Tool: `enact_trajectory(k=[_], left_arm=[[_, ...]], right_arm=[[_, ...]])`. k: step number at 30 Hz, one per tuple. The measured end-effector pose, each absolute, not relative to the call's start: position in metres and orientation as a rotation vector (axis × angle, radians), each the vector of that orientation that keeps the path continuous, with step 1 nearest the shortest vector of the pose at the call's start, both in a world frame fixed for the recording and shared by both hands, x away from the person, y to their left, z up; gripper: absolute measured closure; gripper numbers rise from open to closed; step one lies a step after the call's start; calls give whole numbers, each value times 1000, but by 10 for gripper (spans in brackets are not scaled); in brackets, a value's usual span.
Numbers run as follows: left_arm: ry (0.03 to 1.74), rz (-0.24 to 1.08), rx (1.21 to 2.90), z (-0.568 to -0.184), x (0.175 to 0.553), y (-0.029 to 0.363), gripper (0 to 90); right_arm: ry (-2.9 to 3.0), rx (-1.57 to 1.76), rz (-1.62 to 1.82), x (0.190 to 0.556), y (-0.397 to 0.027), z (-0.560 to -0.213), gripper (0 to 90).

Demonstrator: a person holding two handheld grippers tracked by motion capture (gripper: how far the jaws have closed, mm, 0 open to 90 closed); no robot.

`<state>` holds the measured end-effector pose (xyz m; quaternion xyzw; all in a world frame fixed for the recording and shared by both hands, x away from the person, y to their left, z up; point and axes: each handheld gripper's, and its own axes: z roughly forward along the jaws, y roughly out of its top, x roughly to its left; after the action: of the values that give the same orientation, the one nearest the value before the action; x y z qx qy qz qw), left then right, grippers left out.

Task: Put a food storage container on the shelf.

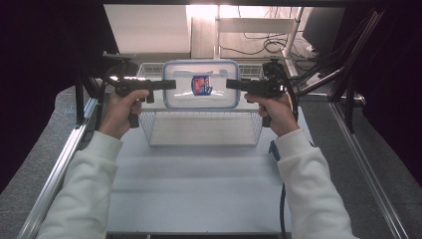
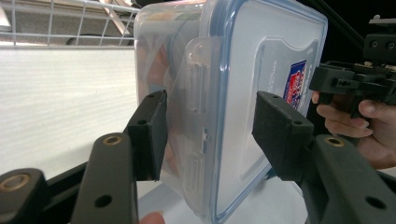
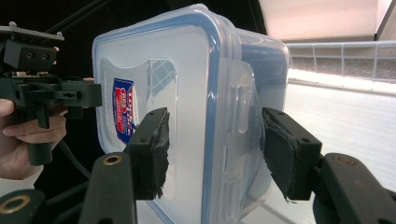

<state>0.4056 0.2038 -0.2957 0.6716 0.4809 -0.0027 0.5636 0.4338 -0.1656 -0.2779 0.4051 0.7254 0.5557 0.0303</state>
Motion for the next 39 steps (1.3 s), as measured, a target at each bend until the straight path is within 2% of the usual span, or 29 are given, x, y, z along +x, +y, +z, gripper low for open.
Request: enact_trajectory(k=[12, 23, 39], left_arm=[[1141, -35, 1576, -299, 413, 202, 471], [1180, -110, 1540, -318, 434, 210, 489], [1314, -232, 1443, -327, 468, 210, 450]], right_arm=[[2235, 1275, 1722, 442, -169, -281, 437], [2266, 1381, 1707, 465, -167, -297, 433], [2178, 1780, 1686, 496, -161, -303, 400]])
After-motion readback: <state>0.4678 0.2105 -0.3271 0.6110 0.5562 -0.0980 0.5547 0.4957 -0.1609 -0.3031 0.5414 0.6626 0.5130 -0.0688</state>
